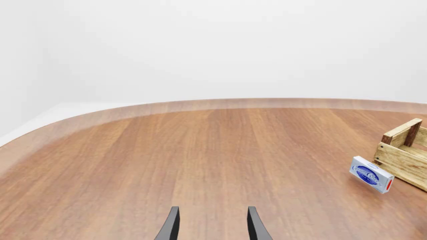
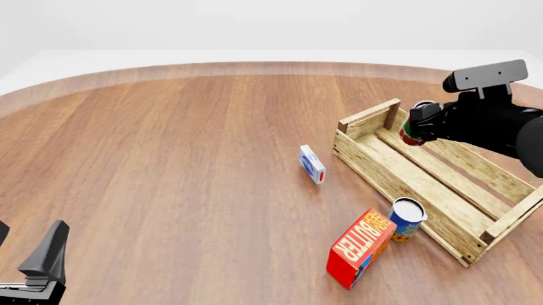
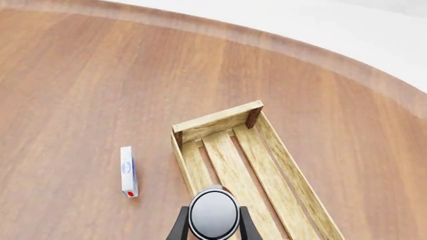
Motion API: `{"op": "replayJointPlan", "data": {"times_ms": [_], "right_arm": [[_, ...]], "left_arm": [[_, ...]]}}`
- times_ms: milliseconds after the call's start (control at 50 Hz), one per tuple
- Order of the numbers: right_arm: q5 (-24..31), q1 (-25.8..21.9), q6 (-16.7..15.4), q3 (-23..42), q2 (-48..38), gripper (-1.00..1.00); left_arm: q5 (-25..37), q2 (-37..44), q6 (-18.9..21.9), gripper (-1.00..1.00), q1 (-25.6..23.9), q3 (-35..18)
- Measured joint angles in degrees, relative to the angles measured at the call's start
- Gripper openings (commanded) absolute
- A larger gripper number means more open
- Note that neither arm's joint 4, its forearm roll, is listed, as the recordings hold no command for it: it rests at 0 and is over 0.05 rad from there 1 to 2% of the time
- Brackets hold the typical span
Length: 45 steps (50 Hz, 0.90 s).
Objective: Pick up the tomato sauce, and put it in the wooden tray.
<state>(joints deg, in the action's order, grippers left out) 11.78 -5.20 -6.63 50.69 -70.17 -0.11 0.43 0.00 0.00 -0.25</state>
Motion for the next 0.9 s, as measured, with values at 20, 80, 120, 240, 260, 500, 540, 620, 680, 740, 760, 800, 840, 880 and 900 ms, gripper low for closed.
{"op": "replayJointPlan", "data": {"times_ms": [20,80,120,240,260,500,540,620,680,740,760,800,840,880,900], "right_arm": [[-0.3,0.6,-0.3,0.4,-1.0,-1.0],[-1.1,2.1,-0.6,1.7,-4.1,-1.0],[-2.0,3.3,-0.9,2.4,-6.5,-1.0],[-4.9,6.0,-1.2,3.7,-13.8,-1.0],[-5.3,6.3,-1.3,3.8,-14.7,-1.0],[-12.4,10.6,-1.1,3.7,-27.9,-1.0],[-13.6,11.1,-0.9,3.4,-29.6,-1.0],[-15.7,11.8,-0.6,3.0,-32.0,-1.0],[-16.9,12.1,-0.1,3.2,-32.8,-1.0],[-17.4,12.3,0.5,2.7,-32.8,1.0],[-17.4,12.3,0.9,2.5,-32.4,1.0],[-16.9,12.7,1.1,2.2,-30.8,1.0],[-16.3,12.9,1.4,2.0,-29.2,1.0],[-15.9,13.1,1.6,1.8,-27.9,1.0],[-14.9,13.3,1.7,2.0,-26.4,1.0]], "left_arm": [[0.0,0.0,0.0,1.0,0.0,0.0],[0.0,0.0,0.0,1.0,0.0,0.0],[0.0,0.0,0.0,1.0,0.0,0.0],[0.0,0.0,0.0,1.0,0.0,0.0],[0.0,0.0,0.0,1.0,0.0,0.0],[0.0,0.0,0.0,1.0,0.0,0.0],[0.0,0.0,0.0,1.0,0.0,0.0],[0.0,0.0,0.0,1.0,0.0,0.0],[0.0,0.0,0.0,1.0,0.0,0.0],[0.0,0.0,0.0,1.0,0.0,0.0],[0.0,0.0,0.0,1.0,0.0,0.0],[0.0,0.0,0.0,1.0,0.0,0.0],[0.0,0.0,0.0,1.0,0.0,0.0],[0.0,0.0,0.0,1.0,0.0,0.0],[0.0,0.0,0.0,1.0,0.0,0.0]]}}
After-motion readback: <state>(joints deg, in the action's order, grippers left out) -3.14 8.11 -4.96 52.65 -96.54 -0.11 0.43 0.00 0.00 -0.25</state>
